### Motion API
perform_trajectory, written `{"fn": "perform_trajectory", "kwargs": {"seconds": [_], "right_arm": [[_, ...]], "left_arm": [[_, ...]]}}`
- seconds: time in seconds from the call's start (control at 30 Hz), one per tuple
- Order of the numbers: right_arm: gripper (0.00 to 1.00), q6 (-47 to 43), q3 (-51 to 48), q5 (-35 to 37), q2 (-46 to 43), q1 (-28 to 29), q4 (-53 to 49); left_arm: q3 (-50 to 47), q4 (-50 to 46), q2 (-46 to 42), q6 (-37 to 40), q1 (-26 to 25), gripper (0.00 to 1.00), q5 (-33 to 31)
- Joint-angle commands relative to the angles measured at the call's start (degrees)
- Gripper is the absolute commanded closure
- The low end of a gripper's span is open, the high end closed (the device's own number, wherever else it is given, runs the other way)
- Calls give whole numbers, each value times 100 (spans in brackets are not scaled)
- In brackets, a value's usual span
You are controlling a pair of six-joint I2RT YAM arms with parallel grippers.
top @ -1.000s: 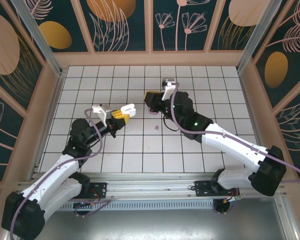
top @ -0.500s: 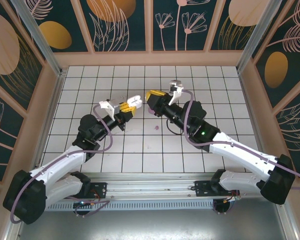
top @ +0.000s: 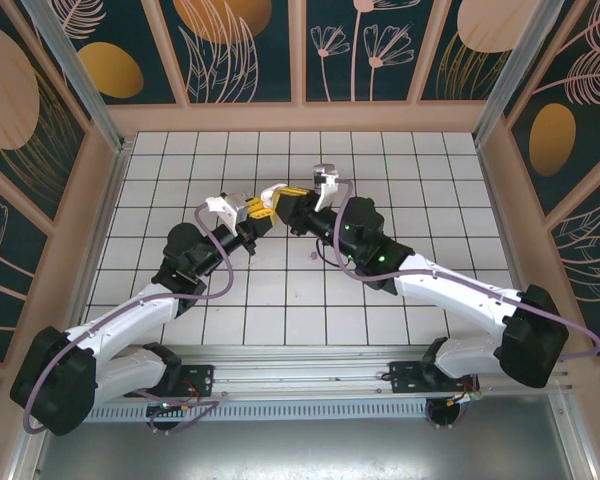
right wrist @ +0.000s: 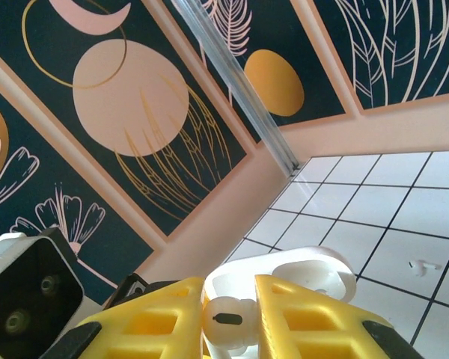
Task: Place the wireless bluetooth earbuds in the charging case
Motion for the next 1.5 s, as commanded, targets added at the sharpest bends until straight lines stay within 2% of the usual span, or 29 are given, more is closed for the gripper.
{"fn": "perform_trajectory", "kwargs": {"seconds": [0.0, 1.03, 1.47], "right_arm": [[77, 55, 238, -181, 79, 39, 375], [78, -325, 362, -91, 505, 83, 398], [77, -700, -1, 194, 395, 174, 840]], "left_arm": [[173, 228, 15, 135, -24, 100, -46], [124, 164, -143, 162, -24, 100, 8], [165, 417, -231, -262, -18, 100, 128]]}}
